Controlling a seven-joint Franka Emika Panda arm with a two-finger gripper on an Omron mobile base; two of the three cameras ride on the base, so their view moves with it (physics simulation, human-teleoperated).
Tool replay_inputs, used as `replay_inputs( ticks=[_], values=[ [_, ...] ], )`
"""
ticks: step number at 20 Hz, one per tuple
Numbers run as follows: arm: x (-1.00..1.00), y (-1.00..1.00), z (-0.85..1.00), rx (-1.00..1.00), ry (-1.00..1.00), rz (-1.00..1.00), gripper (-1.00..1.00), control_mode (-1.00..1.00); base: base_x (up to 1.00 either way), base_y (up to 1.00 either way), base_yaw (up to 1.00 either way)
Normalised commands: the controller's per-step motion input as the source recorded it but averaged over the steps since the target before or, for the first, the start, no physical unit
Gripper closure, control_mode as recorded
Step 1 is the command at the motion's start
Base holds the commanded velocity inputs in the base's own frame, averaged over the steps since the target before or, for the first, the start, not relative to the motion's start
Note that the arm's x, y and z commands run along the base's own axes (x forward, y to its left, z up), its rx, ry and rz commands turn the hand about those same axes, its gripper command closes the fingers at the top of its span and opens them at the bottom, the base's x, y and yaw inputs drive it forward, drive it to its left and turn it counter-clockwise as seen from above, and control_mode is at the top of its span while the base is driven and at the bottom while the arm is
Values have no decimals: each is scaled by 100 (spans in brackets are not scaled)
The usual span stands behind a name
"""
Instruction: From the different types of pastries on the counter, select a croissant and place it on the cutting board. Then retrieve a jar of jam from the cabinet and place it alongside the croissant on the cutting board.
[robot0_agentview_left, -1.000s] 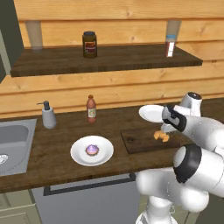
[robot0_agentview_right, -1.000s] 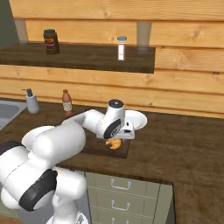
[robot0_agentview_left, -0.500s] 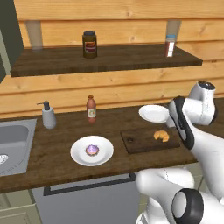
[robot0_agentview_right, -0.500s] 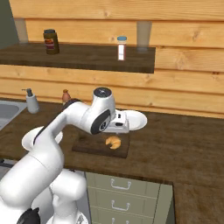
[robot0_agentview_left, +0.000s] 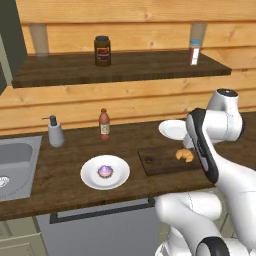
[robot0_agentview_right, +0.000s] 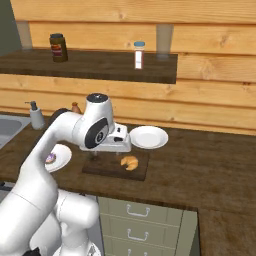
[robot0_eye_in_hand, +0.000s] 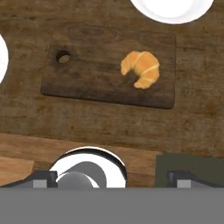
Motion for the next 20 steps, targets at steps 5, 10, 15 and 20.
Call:
replay_inputs(
  ticks=[5,10,15,20],
  values=[
    [-97,41,0,0,-6,3,-100,-100,0,0,0],
    [-36,24,13,0,-2,0,-100,-100,0,0,0],
    [13,0,8,0,2,0,-100,-100,0,0,0],
    [5,0,0,0,5,0,-100,-100,0,0,0]
  ],
)
